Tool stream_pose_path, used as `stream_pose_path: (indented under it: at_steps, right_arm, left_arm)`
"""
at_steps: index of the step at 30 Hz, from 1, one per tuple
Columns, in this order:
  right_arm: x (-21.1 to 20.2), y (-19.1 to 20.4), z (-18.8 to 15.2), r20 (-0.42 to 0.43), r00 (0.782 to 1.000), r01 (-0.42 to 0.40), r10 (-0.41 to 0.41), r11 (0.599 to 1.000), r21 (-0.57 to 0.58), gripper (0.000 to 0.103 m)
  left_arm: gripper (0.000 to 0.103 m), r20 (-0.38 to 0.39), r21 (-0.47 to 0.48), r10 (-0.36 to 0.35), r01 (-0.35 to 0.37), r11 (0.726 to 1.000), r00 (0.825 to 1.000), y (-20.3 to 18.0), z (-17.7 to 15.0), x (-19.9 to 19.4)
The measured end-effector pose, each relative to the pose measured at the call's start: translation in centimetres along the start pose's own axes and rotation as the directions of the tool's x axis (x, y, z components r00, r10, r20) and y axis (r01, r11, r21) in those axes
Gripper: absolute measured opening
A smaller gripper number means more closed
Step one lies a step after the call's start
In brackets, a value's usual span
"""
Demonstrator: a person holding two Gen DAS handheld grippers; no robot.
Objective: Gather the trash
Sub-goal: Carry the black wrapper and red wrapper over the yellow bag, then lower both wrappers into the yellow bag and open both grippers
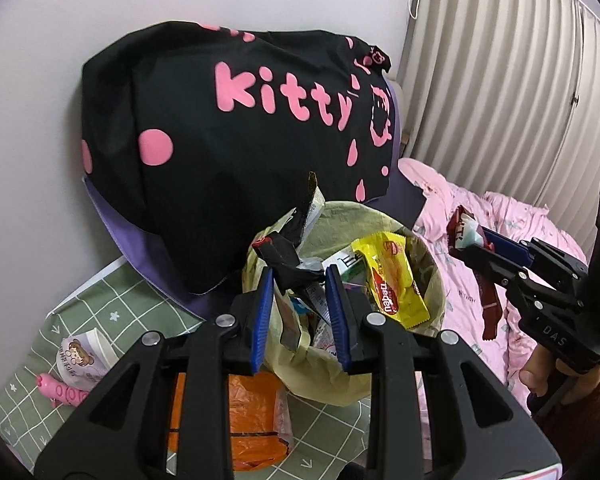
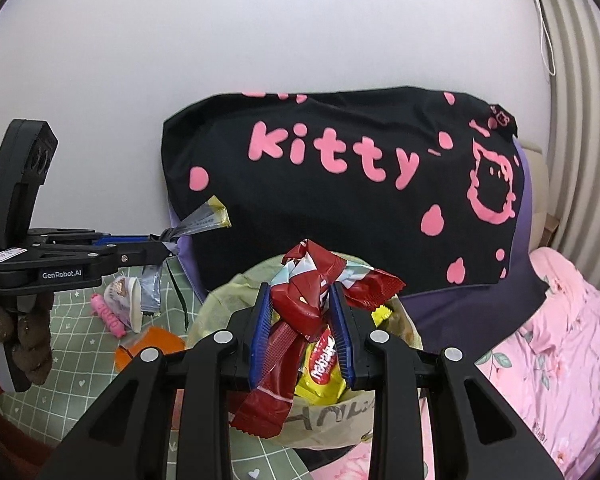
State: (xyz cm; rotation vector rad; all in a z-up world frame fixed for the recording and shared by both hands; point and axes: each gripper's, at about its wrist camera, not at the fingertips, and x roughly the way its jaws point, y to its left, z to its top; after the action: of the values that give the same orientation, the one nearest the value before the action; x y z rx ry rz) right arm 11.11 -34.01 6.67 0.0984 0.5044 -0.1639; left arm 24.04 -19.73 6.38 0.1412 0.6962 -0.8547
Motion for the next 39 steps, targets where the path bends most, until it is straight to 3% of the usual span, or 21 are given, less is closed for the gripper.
stream_pose_path:
  at_steps: [10, 21, 25, 32, 39]
  right_arm:
    - [2.3, -1.9, -0.7, -0.043, 0.999, -0.008, 0.008, 1.000, 0.004, 0.028]
    - [6.8, -2.7, -1.6, -0.124, 0.992, -0.014, 0.013, 1.000, -0.004, 0.028]
    - [9.4, -2.7, -1.9, -0.184, 0.983, -0.020, 0.017, 1.000, -0.012, 0.028]
    - [13.6, -0.9, -2.7, -0.318, 0.948, -0.018, -0.020, 0.993, -0.114, 0.028]
    - [13.2, -1.4, -3.4, -0.360, 0.931, 0.021, -0.054, 0.995, -0.096, 0.028]
  left_arm:
    - [0.026, 0.020, 0.093, 0.004, -0.006, 0.996, 1.000, -2.6, 0.6, 1.5]
    - [0.026, -0.077, 0.091, -0.053, 0.060, 0.994, 0.996, -1.6, 1.1, 6.6]
    - [0.026, -0.152, 0.059, -0.090, 0.100, 0.993, 0.984, -0.1, 0.8, 9.5]
    - [0.025, -0.251, 0.053, -0.190, 0.209, 0.976, 0.949, 1.0, 0.7, 13.8]
    - [0.025, -0.280, 0.028, -0.237, 0.254, 0.967, 0.930, 1.3, 1.0, 15.6]
